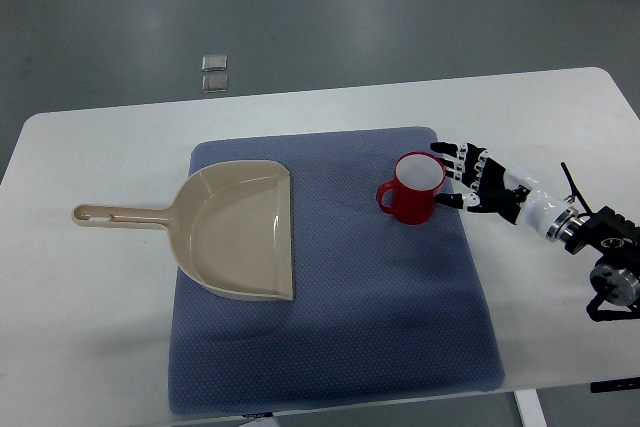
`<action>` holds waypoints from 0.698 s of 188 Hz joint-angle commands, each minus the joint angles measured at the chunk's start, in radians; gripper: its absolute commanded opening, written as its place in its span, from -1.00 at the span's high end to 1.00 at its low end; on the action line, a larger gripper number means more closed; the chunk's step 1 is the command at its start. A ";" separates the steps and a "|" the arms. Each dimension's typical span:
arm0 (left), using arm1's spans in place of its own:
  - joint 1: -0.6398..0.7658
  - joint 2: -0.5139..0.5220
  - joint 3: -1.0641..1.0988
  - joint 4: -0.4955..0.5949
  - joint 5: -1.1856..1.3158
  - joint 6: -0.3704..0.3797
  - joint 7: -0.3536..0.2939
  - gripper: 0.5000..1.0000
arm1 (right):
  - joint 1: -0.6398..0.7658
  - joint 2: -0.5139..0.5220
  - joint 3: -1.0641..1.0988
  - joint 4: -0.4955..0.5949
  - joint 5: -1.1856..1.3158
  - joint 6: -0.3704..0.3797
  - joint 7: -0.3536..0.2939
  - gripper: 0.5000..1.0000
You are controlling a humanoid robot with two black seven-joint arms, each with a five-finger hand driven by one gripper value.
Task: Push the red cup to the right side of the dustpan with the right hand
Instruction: 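Press the right hand's fingers against the red mug's side, then push the red mug with the right hand toward the dustpan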
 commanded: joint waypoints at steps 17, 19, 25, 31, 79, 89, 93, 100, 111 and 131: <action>0.000 0.000 0.000 0.000 0.000 0.000 0.000 -1.00 | -0.010 0.024 0.000 -0.001 0.000 -0.005 0.003 -0.73; 0.000 0.000 0.000 -0.002 0.000 0.000 0.000 -1.00 | -0.013 0.025 0.000 -0.001 0.000 -0.005 0.003 -0.73; 0.000 0.000 0.000 0.000 0.000 0.000 0.000 -1.00 | -0.013 0.031 0.000 -0.001 0.000 -0.005 0.003 -0.73; 0.000 0.000 0.000 -0.002 0.000 0.000 0.000 -1.00 | -0.013 0.036 0.000 -0.001 0.000 -0.010 0.003 -0.73; 0.000 0.000 0.000 -0.002 0.002 0.000 0.000 -1.00 | -0.013 0.060 0.000 -0.001 0.000 -0.022 0.003 -0.73; 0.000 0.000 0.002 -0.002 0.000 0.000 0.000 -1.00 | -0.013 0.070 -0.002 -0.004 0.000 -0.022 0.003 -0.73; 0.000 0.000 0.000 -0.002 0.000 0.000 0.000 -1.00 | -0.013 0.074 0.000 -0.007 0.000 -0.022 0.003 -0.73; 0.000 0.000 0.000 -0.002 0.000 0.000 0.000 -1.00 | -0.013 0.083 0.000 -0.014 0.000 -0.023 0.003 -0.73; 0.000 0.000 0.000 -0.002 0.000 0.000 0.000 -1.00 | -0.013 0.091 0.000 -0.020 0.000 -0.023 0.003 -0.73; 0.000 0.000 0.000 -0.002 0.000 0.000 0.000 -1.00 | -0.008 0.096 -0.002 -0.030 0.000 -0.025 0.003 -0.73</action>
